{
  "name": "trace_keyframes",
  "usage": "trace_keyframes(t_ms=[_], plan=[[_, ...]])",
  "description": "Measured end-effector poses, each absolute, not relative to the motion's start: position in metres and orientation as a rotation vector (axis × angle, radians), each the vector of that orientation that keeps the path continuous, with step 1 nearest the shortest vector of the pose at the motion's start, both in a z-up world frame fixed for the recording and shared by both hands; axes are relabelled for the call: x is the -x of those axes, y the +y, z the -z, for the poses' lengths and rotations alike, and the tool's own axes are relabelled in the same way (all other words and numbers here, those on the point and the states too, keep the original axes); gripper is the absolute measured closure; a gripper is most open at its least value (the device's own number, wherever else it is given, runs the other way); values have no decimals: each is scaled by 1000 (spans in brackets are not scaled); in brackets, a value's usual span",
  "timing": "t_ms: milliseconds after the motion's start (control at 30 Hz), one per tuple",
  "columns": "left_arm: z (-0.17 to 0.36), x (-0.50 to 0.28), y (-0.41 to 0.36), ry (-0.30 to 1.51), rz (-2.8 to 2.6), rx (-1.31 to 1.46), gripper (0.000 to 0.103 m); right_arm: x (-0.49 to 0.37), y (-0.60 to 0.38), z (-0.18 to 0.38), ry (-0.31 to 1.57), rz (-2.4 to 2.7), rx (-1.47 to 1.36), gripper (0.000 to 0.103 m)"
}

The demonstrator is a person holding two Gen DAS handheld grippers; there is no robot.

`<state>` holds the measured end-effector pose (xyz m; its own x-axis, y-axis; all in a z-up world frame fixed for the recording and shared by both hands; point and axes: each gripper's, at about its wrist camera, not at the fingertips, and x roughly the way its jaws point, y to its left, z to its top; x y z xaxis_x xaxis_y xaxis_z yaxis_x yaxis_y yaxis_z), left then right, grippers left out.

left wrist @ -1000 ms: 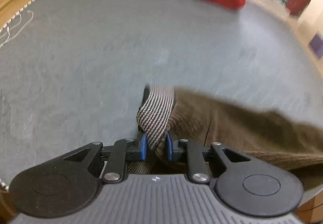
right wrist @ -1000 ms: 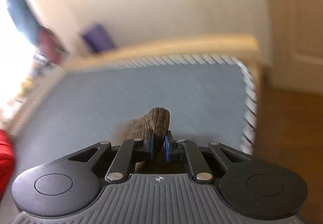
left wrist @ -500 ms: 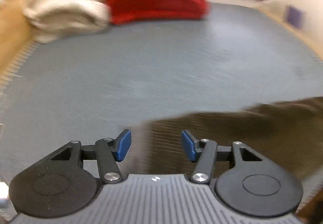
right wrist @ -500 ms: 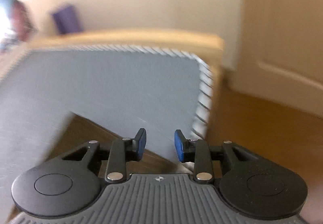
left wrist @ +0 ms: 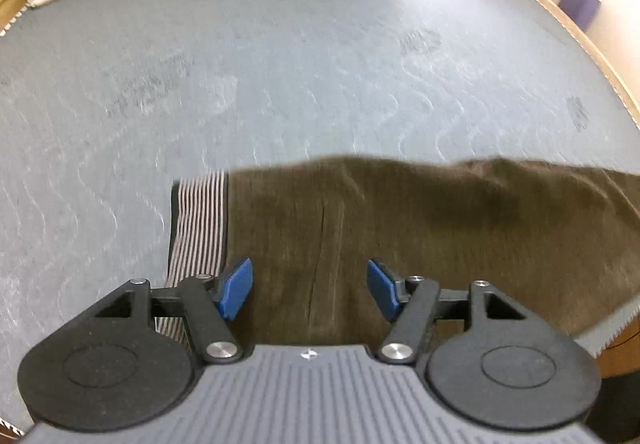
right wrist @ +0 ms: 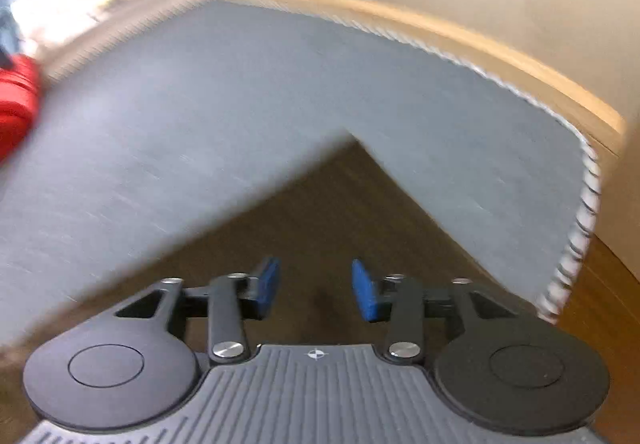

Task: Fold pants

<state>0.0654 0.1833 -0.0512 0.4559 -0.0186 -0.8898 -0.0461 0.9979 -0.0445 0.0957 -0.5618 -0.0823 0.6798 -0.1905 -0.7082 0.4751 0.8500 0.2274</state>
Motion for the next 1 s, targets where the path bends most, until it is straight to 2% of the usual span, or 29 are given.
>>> trace_keyframes(t_ms=[100, 300, 333, 367, 433, 500, 567, 633, 667, 733, 833, 867, 900, 967, 1000], plan=[[53, -80, 172, 1082, -41, 37, 34, -128, -550, 92, 776, 312, -570, 45], [60, -113, 170, 1077, -37, 55, 34, -186, -527, 120, 872, 363, -675, 45], [58, -112, 169, 1075, -18, 62, 34, -190, -522, 122, 896, 397, -662, 51], [61, -116, 168, 1076, -1, 62, 34, -195, -520, 127, 910, 439, -636, 75], [68, -123, 164, 1106, 17, 48, 40, -198, -521, 129, 892, 483, -608, 95], [69, -131, 162, 1086, 52, 30, 59, -203, -521, 123, 840, 514, -580, 99], [77, -140, 164, 1108, 35, -21, 70, -205, -523, 122, 800, 561, -553, 103], [93, -149, 171, 1145, 1, -82, 84, -207, -529, 126, 793, 610, -513, 103], [105, -153, 175, 1172, -12, -123, 100, -208, -532, 129, 796, 620, -490, 103], [121, -158, 182, 1205, -5, -139, 100, -207, -537, 133, 802, 562, -542, 103], [109, -156, 168, 1199, -51, -178, 100, -193, -541, 106, 725, 522, -552, 99], [99, -151, 157, 1172, -40, -203, 97, -184, -541, 95, 688, 500, -554, 97], [90, -147, 148, 1133, -1, -206, 94, -173, -543, 83, 652, 474, -556, 94], [77, -141, 133, 1074, 94, -175, 92, -150, -547, 65, 594, 438, -552, 80], [82, -142, 130, 1081, 110, -172, 90, -138, -550, 59, 573, 424, -554, 76]])
